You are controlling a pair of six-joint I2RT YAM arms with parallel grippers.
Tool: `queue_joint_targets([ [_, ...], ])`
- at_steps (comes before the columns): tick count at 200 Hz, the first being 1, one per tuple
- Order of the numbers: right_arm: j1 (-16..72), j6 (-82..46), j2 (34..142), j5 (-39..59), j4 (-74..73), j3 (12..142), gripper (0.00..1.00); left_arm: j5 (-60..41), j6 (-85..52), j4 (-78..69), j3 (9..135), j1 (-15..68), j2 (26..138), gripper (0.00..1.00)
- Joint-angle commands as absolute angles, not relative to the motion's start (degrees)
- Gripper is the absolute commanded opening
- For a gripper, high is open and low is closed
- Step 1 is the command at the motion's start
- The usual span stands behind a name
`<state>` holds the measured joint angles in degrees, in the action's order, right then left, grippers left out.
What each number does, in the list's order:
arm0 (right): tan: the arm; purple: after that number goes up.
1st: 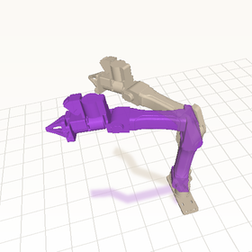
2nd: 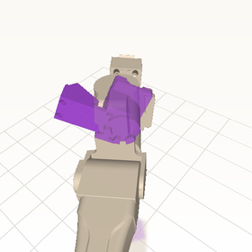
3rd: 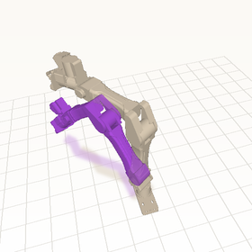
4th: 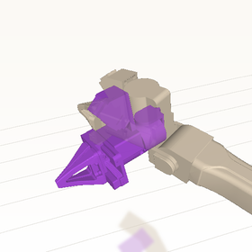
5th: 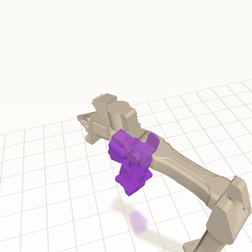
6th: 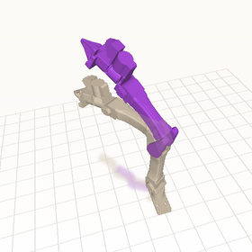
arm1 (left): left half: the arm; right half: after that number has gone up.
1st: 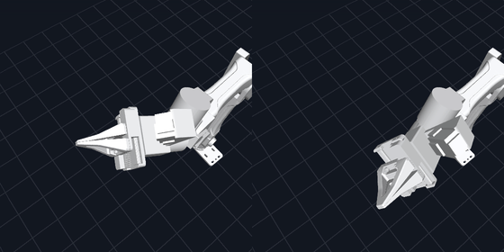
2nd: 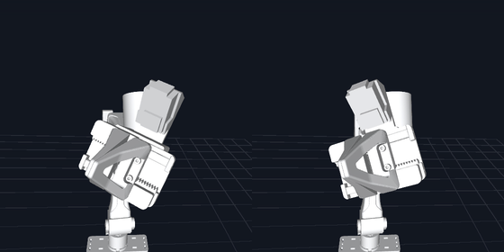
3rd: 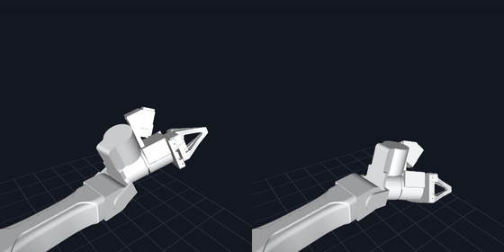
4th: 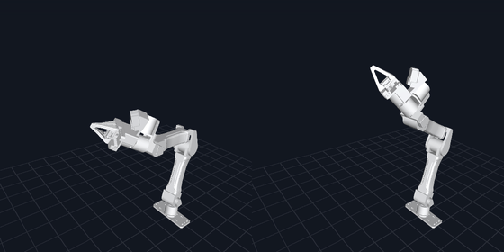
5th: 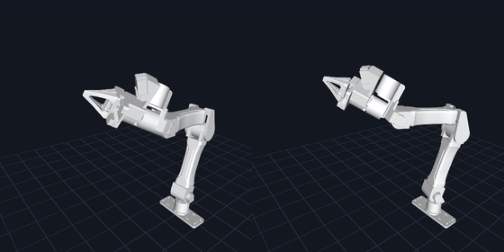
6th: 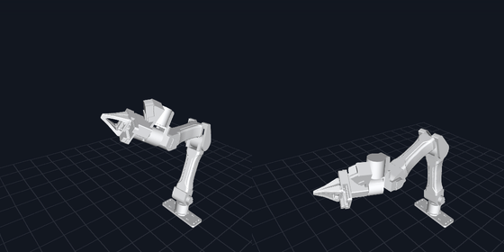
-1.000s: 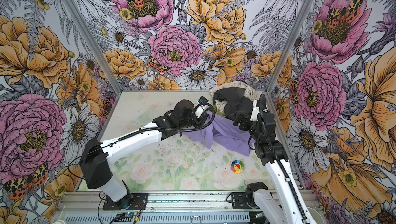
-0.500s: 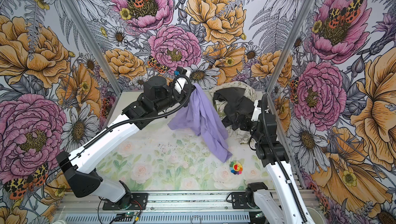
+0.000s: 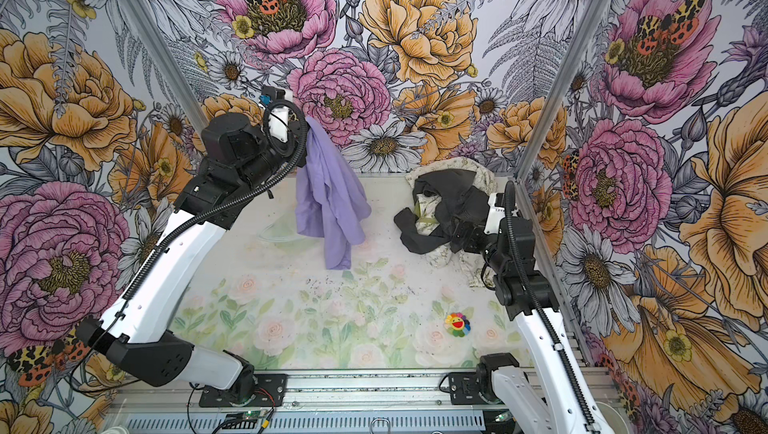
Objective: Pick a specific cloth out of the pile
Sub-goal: 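Lift the lavender cloth with the left gripper and carry it toward the far corner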
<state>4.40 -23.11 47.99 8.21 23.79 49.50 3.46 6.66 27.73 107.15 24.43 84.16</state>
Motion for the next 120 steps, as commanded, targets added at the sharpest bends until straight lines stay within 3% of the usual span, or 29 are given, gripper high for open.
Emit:
queue_joint_targets([
  [1, 4.21, -23.55, 49.09, 9.58, 23.19, 50.89, 0.99, 6.4, 9.38, 27.89, 110.74, 20.96, 84.73, 0.0],
  [54, 4.22, -22.55, 50.88, 11.03, 23.19, 51.81, 0.99, 5.35, 8.39, 27.89, 116.37, 11.54, 90.14, 0.0],
  [120, 4.31, -21.28, 51.98, 17.69, 22.42, 52.34, 0.99, 6.29, 7.25, 28.36, 118.64, 8.47, 97.32, 0.0],
])
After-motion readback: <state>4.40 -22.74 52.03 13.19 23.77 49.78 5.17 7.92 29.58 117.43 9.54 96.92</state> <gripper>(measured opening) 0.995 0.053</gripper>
